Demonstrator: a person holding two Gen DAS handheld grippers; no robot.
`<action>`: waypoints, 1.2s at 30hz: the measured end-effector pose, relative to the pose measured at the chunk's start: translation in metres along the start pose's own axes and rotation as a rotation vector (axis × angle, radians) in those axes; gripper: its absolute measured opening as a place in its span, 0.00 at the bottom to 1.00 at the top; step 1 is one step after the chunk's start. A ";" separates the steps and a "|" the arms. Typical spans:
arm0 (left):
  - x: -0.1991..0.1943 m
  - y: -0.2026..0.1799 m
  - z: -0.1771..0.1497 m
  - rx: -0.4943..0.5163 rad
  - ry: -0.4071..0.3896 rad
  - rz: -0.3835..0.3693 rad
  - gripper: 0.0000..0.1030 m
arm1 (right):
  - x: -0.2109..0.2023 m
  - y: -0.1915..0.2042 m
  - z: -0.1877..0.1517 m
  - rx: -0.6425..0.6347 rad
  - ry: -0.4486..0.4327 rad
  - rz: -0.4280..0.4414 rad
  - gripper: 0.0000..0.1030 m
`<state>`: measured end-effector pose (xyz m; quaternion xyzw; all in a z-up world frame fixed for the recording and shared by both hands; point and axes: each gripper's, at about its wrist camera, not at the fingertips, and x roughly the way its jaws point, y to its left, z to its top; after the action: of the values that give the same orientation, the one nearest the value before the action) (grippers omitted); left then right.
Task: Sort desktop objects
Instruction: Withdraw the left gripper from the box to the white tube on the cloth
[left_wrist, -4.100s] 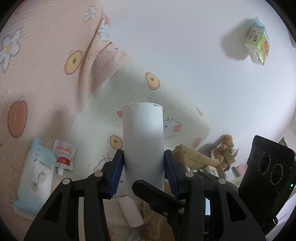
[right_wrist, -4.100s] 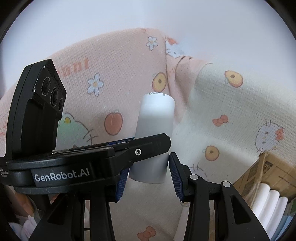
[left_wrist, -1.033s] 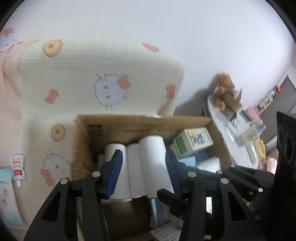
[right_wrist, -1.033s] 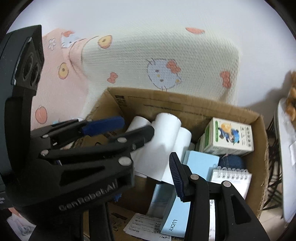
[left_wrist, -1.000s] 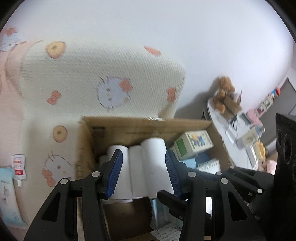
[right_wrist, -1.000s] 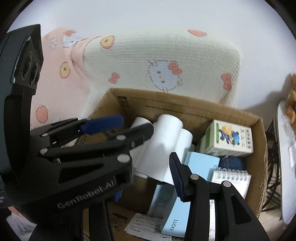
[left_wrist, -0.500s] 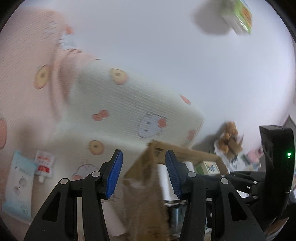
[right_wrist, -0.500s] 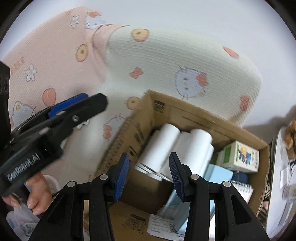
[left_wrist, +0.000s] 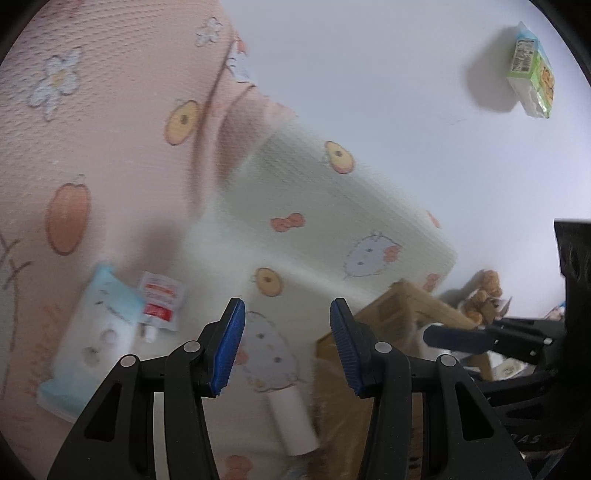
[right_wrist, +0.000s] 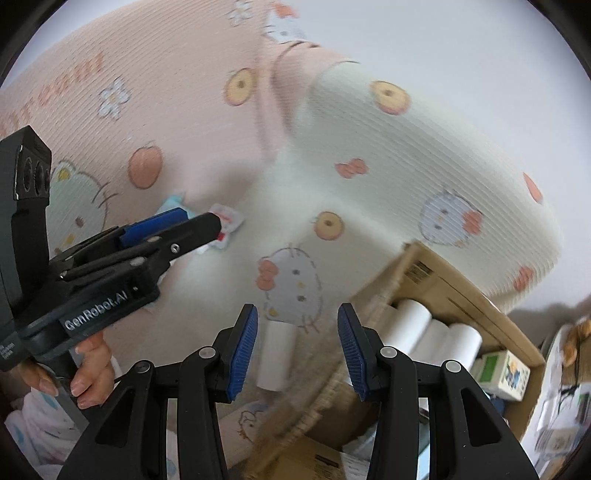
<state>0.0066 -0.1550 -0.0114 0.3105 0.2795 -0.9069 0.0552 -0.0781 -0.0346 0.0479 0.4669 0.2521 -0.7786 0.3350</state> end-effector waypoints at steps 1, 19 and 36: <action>-0.003 0.005 -0.001 0.005 -0.005 0.011 0.51 | 0.002 0.005 0.002 -0.008 0.003 0.007 0.40; -0.007 0.070 -0.062 -0.046 -0.059 0.181 0.51 | 0.052 0.068 0.005 -0.040 0.045 0.082 0.40; 0.065 0.081 -0.137 -0.120 0.219 0.027 0.51 | 0.101 0.078 -0.028 -0.079 0.136 0.040 0.40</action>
<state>0.0492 -0.1443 -0.1775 0.4075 0.3335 -0.8484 0.0550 -0.0376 -0.0941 -0.0606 0.5100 0.2956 -0.7277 0.3507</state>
